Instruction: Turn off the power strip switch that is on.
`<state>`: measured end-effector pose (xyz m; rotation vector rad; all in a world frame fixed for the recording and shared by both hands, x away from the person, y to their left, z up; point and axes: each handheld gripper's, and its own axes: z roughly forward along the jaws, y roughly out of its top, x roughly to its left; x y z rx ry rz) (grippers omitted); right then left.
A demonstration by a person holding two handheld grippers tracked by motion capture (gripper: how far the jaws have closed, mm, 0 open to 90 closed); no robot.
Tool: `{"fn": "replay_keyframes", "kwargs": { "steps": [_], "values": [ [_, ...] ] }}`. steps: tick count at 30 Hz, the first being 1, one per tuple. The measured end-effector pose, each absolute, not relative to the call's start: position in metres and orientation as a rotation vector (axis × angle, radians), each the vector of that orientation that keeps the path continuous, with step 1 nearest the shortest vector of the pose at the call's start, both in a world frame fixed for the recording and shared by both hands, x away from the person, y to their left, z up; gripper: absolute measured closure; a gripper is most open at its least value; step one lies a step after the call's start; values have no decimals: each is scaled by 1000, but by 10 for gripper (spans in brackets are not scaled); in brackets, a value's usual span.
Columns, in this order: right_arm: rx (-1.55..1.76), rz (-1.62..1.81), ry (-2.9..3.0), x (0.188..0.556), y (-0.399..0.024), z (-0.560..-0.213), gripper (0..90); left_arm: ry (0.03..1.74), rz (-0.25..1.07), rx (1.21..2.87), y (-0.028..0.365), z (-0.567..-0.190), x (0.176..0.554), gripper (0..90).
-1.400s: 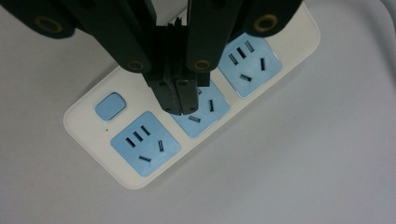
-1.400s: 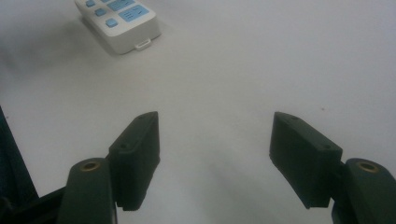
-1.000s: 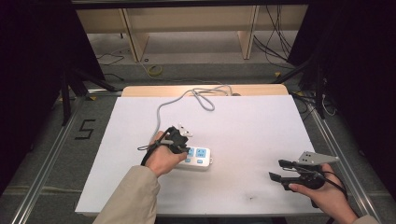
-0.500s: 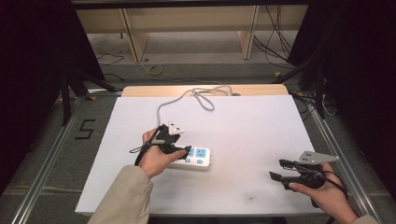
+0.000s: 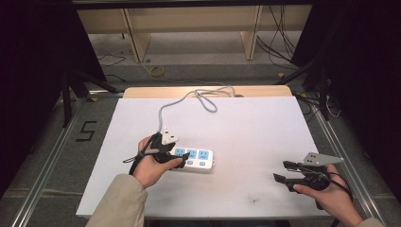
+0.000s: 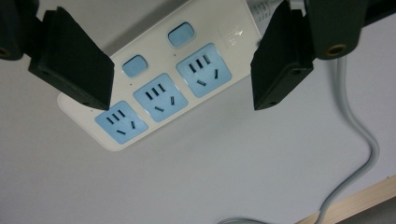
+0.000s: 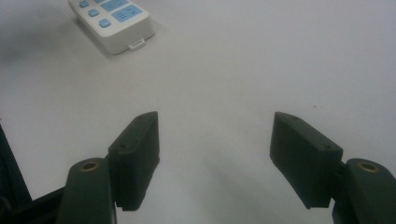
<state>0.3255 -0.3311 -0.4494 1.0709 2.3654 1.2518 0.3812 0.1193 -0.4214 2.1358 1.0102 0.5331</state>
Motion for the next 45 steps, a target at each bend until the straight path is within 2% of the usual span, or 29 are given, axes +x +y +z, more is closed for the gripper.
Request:
{"fn": "replay_keyframes", "kwargs": {
  "steps": [28,35,45],
  "values": [
    [1084,1249,2360,327,-333,-449,333,995,559,2087,139,-429,359,248],
    [1085,1245,2359,327,-332,-449,333,998,538,2083,144,-431,353,225],
    [1085,1246,2358,327,-332,-449,332,995,576,2050,160,-432,344,203]
  ]
}}
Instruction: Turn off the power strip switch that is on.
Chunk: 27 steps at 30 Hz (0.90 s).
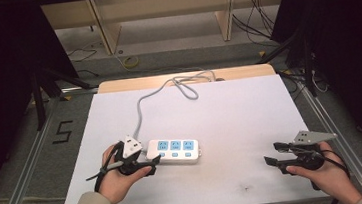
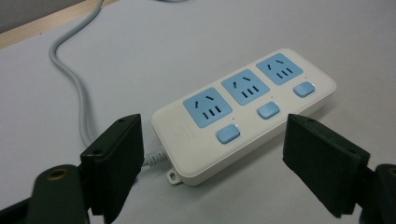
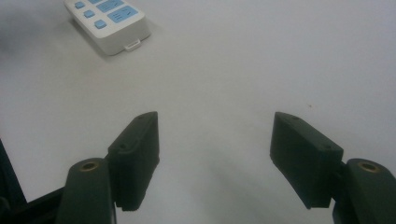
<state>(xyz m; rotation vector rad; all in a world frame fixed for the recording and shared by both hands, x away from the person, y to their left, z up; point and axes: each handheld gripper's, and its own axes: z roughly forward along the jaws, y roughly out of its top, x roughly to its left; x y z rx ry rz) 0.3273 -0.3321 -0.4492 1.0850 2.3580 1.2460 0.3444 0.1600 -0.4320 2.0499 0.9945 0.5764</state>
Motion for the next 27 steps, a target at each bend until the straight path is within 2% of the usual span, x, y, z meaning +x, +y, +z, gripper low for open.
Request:
{"fn": "replay_keyframes", "kwargs": {
  "steps": [11,14,27],
  "values": [
    [1082,1241,2368,327,-331,-450,330,973,576,2058,165,-435,335,193],
    [1079,1238,2366,327,-332,-450,329,977,584,2077,168,-438,333,157],
    [1077,1239,2362,327,-332,-449,325,1002,564,2068,183,-445,320,150]
  ]
}}
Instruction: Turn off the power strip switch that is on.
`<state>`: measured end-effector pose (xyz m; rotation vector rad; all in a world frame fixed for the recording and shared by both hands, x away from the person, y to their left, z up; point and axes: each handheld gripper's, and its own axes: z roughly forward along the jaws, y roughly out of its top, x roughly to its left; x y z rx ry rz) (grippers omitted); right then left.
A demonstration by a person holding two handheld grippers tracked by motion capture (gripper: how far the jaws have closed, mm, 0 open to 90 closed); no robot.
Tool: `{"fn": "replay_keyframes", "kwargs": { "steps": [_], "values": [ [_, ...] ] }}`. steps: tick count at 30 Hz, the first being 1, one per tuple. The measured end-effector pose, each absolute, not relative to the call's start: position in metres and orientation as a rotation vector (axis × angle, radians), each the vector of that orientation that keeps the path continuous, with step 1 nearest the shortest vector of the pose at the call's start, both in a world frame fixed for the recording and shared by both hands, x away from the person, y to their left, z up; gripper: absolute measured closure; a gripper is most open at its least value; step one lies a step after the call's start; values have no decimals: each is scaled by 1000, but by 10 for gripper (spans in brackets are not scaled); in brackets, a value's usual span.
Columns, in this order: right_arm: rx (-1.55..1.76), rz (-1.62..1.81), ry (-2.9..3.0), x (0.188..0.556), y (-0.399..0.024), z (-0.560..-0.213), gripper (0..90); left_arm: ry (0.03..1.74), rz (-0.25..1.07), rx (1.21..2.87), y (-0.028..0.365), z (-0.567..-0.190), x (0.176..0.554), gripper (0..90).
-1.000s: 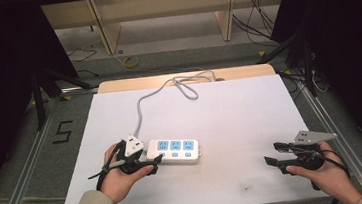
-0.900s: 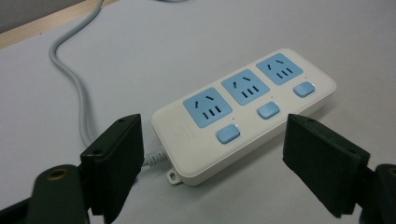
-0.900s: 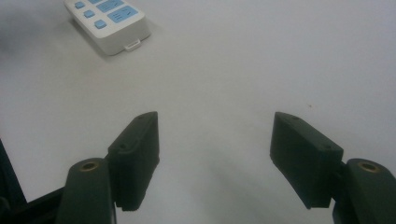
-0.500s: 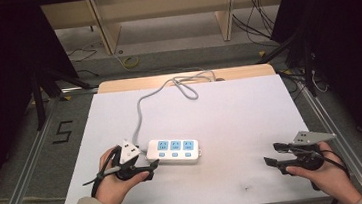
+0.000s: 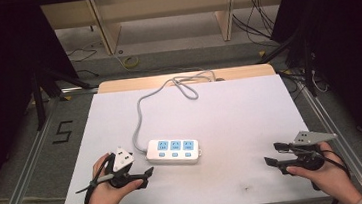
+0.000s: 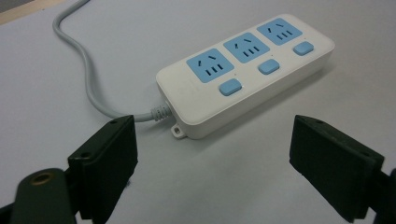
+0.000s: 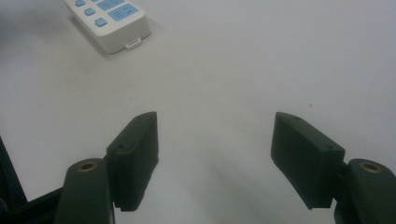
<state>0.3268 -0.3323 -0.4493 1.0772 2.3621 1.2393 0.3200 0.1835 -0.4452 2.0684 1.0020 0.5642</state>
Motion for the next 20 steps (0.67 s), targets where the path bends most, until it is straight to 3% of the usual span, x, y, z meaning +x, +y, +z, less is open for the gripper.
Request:
{"fn": "replay_keyframes", "kwargs": {
  "steps": [20],
  "values": [
    [1071,1237,2377,327,-331,-451,322,988,606,2063,188,-450,314,155]
  ]
}}
